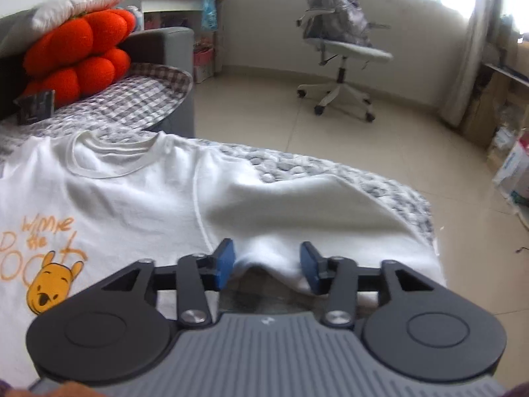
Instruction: Fold clothes
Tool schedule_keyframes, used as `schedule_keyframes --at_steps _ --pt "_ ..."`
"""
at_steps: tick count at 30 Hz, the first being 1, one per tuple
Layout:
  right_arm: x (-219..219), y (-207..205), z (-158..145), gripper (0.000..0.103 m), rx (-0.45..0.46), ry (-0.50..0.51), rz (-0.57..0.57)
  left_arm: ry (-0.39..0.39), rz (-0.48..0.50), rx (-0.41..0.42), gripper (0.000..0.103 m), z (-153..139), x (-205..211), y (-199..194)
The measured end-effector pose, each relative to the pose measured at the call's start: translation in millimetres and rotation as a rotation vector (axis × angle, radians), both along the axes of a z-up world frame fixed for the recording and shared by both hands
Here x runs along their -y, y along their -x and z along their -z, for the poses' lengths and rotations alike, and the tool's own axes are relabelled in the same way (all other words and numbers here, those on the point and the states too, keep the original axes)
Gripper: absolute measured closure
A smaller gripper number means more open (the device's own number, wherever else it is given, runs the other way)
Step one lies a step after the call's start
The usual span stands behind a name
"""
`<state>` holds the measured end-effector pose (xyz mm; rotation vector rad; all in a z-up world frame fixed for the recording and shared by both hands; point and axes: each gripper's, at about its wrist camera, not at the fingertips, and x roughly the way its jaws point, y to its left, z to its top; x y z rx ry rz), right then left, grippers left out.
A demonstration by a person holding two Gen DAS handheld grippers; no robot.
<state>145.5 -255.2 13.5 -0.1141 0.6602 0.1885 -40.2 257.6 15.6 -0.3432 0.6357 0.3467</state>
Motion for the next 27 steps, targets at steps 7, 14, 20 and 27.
schedule_keyframes --at_steps 7,14,20,27 --pt "33.3 4.9 -6.6 0.045 0.016 -0.185 0.098 0.023 -0.062 -0.006 0.053 4.0 -21.3 16.8" --pt "100.0 19.1 8.0 0.045 -0.045 -0.497 0.331 0.032 -0.077 -0.019 0.053 10.0 -15.0 18.9" --pt "120.0 45.7 17.8 0.045 -0.099 -0.807 0.371 0.019 -0.043 -0.037 0.052 14.0 1.5 15.1" --pt "108.6 23.5 6.9 0.09 -0.004 -0.634 0.491 -0.005 -0.041 -0.045 0.051 18.4 8.4 13.3"
